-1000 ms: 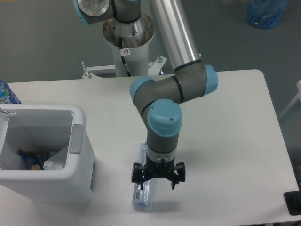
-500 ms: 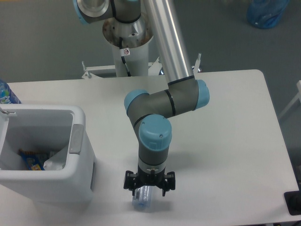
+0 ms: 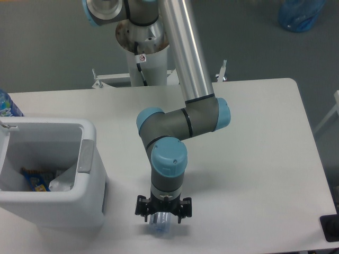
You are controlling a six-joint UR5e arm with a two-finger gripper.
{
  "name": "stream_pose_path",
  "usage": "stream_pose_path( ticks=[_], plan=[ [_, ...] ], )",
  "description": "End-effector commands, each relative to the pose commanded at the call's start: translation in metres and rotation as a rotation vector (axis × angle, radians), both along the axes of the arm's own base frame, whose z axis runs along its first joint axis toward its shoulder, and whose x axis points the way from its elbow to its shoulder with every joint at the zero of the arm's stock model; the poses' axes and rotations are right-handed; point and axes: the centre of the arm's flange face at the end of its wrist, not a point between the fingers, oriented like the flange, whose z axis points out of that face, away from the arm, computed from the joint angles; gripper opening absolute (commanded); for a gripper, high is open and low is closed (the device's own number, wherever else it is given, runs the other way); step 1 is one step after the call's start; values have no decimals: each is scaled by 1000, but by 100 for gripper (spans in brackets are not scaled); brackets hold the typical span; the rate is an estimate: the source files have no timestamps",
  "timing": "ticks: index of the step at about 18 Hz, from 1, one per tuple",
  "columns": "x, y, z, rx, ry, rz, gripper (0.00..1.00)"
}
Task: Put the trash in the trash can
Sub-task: 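Close the gripper around the bottle's cap end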
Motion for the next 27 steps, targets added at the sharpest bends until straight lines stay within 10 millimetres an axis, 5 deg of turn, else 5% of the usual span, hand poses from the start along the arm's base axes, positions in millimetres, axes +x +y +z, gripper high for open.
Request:
stream_pose_path(
  ticks=[18, 22, 27],
  plan=[
    [6, 8, -26, -49, 11, -13, 100],
    [8, 8, -24, -49, 13, -14, 82],
    [8, 8, -22, -47, 15, -14, 72]
  ],
)
